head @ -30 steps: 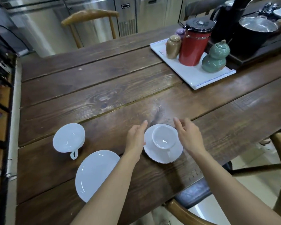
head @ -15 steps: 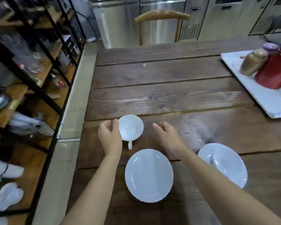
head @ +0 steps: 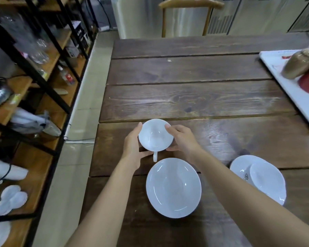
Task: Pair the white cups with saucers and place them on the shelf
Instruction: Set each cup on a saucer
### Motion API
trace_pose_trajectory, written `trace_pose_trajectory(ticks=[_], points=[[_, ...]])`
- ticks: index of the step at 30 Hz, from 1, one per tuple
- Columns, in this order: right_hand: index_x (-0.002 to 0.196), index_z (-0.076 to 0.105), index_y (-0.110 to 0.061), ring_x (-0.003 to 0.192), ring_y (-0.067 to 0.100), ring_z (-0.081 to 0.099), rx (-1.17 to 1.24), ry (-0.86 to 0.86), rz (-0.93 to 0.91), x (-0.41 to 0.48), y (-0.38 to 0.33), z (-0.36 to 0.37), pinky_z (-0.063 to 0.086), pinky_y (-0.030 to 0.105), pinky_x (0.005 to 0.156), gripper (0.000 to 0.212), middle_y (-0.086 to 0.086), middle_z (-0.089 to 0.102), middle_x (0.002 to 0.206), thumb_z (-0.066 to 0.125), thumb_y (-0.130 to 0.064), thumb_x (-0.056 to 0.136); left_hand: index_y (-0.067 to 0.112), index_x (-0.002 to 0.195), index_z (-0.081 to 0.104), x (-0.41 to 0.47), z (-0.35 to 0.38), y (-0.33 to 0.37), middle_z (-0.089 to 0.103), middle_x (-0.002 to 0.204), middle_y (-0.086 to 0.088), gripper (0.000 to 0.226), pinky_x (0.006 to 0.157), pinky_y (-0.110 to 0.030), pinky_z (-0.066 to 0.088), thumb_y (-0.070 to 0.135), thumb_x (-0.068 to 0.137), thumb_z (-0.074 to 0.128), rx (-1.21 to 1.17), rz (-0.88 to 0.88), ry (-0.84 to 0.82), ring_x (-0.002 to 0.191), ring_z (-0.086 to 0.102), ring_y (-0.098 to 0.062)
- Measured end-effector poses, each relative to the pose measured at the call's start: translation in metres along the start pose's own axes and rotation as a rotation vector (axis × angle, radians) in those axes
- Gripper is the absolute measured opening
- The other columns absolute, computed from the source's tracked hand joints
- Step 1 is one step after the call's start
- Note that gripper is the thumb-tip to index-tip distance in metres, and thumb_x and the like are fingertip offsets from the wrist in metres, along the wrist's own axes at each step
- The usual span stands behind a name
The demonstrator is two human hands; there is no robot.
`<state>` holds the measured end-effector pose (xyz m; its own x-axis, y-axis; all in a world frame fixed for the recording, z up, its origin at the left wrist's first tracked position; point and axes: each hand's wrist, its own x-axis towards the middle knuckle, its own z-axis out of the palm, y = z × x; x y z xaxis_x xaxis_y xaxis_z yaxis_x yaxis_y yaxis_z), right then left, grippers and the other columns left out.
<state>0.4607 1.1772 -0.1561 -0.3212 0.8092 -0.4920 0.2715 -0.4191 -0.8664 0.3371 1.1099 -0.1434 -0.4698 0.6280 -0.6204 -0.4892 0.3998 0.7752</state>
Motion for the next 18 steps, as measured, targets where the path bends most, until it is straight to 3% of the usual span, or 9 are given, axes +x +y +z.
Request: trace_pose_trajectory(ticks=[3, 6, 11, 15, 18], points=[[0.101, 0.059, -0.012, 0.095, 0.027, 0.065, 0.024, 0.082, -0.089, -0.015, 0.009, -0.011, 0.061, 0.042, 0.071, 0.027, 0.008, 0.062, 0.103, 0.055, -0.037, 0.092, 0.028, 0.112, 0.059, -0.013, 0.002, -0.001, 0.060, 0.120, -0.004, 0.030, 0.070, -0.040, 0.054, 0.047, 0.091, 0.051, 0.058, 0.026, -0.018, 0.102, 0.058, -0.023], [0.086, 0.056, -0.014, 0.075, 0.023, 0.062, 0.011, 0.096, -0.127, -0.031, 0.021, -0.021, 0.058, 0.038, 0.059, 0.024, 0.008, 0.061, 0.089, 0.056, -0.038, 0.091, 0.022, 0.115, 0.061, -0.030, 0.005, -0.006, 0.062, 0.118, -0.003, 0.037, 0.064, -0.036, 0.053, 0.047, 0.090, 0.052, 0.117, 0.040, -0.048, 0.097, 0.060, -0.018], [0.095, 0.056, -0.011, 0.077, 0.016, 0.061, -0.175, 0.094, -0.200, -0.061, 0.038, -0.037, 0.055, 0.028, 0.051, 0.029, -0.001, 0.059, 0.084, 0.051, -0.039, 0.094, 0.021, 0.122, 0.059, -0.056, 0.008, -0.030, 0.060, 0.121, -0.003, 0.043, 0.064, -0.034, 0.054, 0.049, 0.090, 0.051, 0.212, 0.033, -0.052, 0.102, 0.058, -0.021], [0.087, 0.053, -0.014, 0.072, 0.013, 0.061, -0.238, 0.056, -0.178, -0.078, 0.051, -0.045, 0.052, 0.023, 0.046, 0.027, -0.002, 0.060, 0.082, 0.049, -0.039, 0.094, 0.023, 0.124, 0.057, -0.070, 0.009, -0.053, 0.058, 0.122, -0.004, 0.042, 0.080, -0.043, 0.057, 0.048, 0.090, 0.051, 0.280, -0.002, -0.001, 0.107, 0.056, -0.024], [0.082, 0.052, -0.015, 0.068, 0.013, 0.060, -0.257, 0.029, -0.152, -0.086, 0.062, -0.048, 0.053, 0.025, 0.046, 0.026, -0.002, 0.059, 0.079, 0.048, -0.037, 0.095, 0.023, 0.122, 0.058, -0.078, 0.003, -0.065, 0.059, 0.117, -0.002, 0.041, 0.076, -0.040, 0.057, 0.048, 0.090, 0.053, 0.257, -0.039, -0.001, 0.105, 0.057, -0.024]])
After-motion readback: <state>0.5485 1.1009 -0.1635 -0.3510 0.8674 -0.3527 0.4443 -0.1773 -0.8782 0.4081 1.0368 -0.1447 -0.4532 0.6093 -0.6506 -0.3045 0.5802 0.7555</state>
